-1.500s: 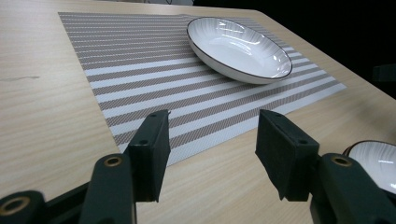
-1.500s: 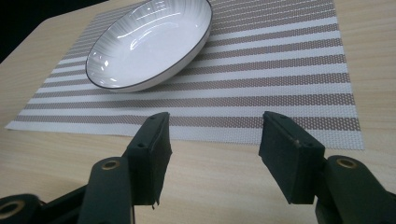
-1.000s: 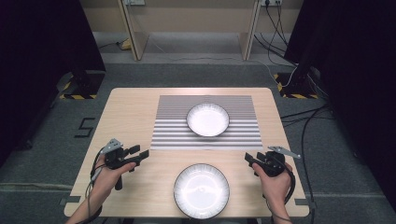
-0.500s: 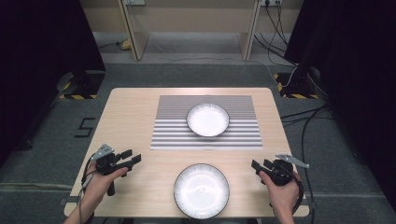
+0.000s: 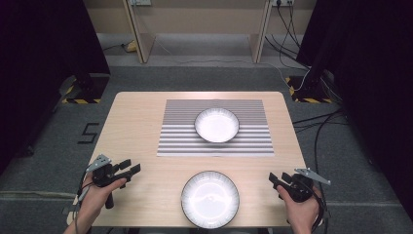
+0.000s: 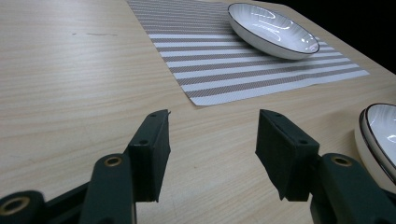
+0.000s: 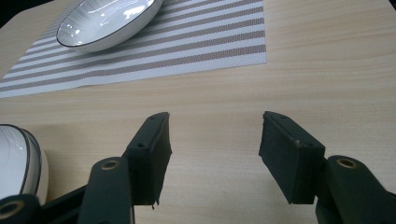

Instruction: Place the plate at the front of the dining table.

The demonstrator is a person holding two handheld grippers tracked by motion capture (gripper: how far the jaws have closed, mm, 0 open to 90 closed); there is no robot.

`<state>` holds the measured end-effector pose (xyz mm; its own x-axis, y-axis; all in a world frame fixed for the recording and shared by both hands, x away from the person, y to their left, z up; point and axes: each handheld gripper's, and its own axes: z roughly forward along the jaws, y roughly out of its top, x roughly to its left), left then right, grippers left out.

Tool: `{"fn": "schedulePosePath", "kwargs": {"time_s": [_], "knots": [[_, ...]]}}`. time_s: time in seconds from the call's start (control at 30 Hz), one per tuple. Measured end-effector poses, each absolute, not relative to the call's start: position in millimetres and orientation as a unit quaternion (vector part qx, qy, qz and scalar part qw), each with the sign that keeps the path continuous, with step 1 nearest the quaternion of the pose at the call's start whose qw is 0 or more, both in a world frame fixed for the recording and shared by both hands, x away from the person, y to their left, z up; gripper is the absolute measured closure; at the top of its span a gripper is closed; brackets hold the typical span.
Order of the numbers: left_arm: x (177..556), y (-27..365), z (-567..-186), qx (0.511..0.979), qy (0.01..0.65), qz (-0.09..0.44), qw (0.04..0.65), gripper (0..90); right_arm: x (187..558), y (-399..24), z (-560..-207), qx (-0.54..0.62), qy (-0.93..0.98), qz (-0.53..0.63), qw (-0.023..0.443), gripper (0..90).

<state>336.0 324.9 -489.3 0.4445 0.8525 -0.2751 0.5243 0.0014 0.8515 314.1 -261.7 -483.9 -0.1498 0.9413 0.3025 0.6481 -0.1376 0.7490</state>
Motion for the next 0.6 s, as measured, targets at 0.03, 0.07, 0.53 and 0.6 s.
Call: {"fn": "schedulePosePath", "kwargs": {"time_s": [0.03,0.07,0.53,0.6], "knots": [[335.3,325.9,-489.9,0.687,0.502,0.164,0.500,44.1,313.2,-262.5,-484.7,0.628,0.632,0.417,0.177,43.1],[334.9,327.1,-490.3,0.686,0.503,0.164,0.499,44.1,312.1,-263.5,-485.2,0.629,0.632,0.416,0.178,43.1],[329.5,355.1,-490.0,0.669,0.525,0.184,0.494,44.1,300.7,-279.8,-488.9,0.639,0.620,0.415,0.188,43.1],[329.1,359.4,-489.9,0.666,0.528,0.188,0.492,44.1,299.5,-282.6,-490.7,0.641,0.619,0.413,0.190,43.1]]}}
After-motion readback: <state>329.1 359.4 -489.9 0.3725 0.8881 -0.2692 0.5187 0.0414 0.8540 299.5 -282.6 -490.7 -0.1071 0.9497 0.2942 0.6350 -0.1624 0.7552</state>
